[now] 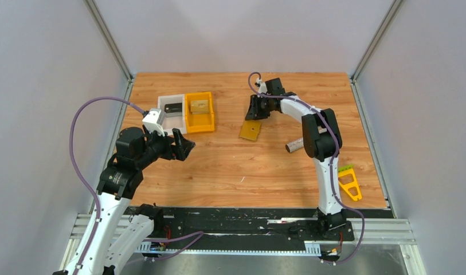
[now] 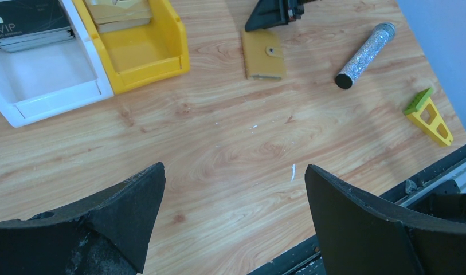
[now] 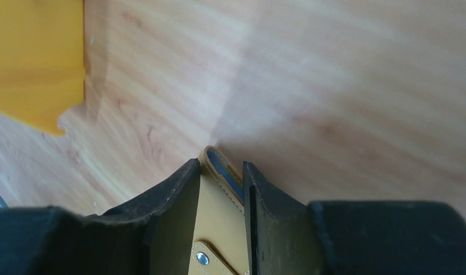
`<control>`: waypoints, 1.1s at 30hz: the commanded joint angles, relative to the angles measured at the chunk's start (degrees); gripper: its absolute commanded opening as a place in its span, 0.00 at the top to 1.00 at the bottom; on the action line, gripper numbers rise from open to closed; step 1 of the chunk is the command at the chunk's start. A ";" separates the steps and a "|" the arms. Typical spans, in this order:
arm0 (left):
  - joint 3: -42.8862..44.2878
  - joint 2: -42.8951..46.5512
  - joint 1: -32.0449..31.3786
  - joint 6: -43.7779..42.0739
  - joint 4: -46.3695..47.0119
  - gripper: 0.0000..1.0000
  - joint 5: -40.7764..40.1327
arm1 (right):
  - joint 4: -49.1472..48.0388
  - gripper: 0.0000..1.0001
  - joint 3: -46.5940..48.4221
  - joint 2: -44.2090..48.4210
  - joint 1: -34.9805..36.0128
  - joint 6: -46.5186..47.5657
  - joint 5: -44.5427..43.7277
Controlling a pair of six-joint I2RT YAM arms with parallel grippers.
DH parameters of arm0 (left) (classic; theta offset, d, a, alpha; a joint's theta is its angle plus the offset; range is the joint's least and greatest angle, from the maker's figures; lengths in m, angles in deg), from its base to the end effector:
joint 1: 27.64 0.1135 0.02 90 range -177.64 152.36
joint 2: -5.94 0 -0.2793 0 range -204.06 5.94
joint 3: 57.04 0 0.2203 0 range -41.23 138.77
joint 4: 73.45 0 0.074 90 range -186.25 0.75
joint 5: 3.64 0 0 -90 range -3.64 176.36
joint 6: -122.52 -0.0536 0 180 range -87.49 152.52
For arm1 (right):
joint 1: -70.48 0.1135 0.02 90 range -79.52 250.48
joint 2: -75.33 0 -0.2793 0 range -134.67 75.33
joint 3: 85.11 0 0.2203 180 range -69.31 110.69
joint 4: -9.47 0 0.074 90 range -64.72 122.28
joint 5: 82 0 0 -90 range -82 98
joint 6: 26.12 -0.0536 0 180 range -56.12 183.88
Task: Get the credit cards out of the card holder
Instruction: Move the card holder to the center of the board.
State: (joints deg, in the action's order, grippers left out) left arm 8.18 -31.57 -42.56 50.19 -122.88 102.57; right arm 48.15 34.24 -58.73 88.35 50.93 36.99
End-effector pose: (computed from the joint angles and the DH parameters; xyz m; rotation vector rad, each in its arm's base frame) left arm 0.1025 -0.0428 0.3396 0.1437 1.9852 -0.6477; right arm 0.4673 0.1780 0.1612 -0.3246 2.5172 0.8526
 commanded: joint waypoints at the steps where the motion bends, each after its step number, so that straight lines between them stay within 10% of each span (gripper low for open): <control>1: -0.19 0.08 0.23 -0.71 1.88 0.00 0.40 | 0.76 0.66 -7.80 7.01 3.64 3.07 -2.96; 17: 0.12 -2.56 0.20 -0.89 1.34 0.00 1.46 | -3.62 0.70 -31.34 23.27 17.55 2.92 -5.53; 33: 0.38 -3.68 0.24 -1.15 1.01 0.00 1.25 | 4.75 0.70 -34.86 37.14 23.26 -12.45 -22.26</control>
State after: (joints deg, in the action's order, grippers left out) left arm 8.18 -35.84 -42.54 50.12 -122.93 103.81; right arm 49.81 -0.82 -25.36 109.35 45.80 22.74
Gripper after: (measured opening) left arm 0.998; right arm 0.309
